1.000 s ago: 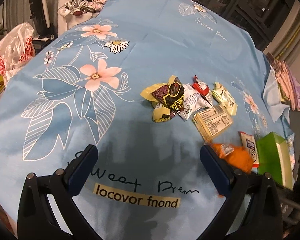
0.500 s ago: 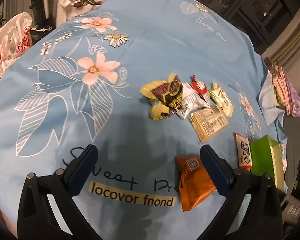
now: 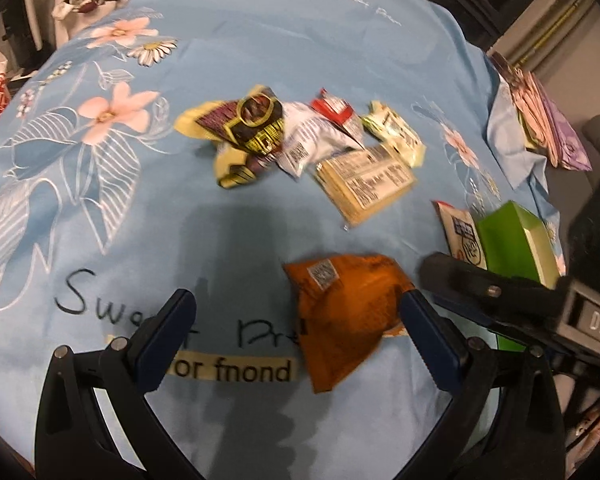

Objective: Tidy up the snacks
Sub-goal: 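Drag the orange bag out of the pile with the right gripper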

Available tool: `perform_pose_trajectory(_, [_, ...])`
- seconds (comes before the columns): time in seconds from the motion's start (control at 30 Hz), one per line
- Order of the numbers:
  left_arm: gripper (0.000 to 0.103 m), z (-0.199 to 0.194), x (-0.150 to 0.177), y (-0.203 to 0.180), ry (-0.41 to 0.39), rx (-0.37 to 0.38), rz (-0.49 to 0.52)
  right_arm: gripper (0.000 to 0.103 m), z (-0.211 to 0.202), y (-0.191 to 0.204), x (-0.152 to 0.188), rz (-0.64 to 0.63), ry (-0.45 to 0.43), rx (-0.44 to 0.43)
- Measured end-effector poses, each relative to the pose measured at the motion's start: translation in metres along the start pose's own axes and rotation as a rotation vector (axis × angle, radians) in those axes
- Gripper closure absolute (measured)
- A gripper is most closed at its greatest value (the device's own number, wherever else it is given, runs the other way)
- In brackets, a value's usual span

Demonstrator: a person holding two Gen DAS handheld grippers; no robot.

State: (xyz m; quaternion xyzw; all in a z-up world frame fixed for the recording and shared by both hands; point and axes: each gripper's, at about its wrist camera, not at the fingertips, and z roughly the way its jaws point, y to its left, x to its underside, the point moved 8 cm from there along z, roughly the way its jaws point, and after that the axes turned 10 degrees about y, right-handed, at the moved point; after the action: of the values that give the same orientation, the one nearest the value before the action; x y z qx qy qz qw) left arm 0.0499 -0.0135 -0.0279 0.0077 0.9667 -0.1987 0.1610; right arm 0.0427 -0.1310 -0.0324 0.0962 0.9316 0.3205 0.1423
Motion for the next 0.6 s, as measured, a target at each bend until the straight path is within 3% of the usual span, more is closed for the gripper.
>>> perform_pose_trajectory(0.6, [0.004, 0.019, 0.012, -0.022, 0.073, 0.084, 0.038, 0.03, 0.024, -0.005, 0.004, 0.038, 0.079, -0.022])
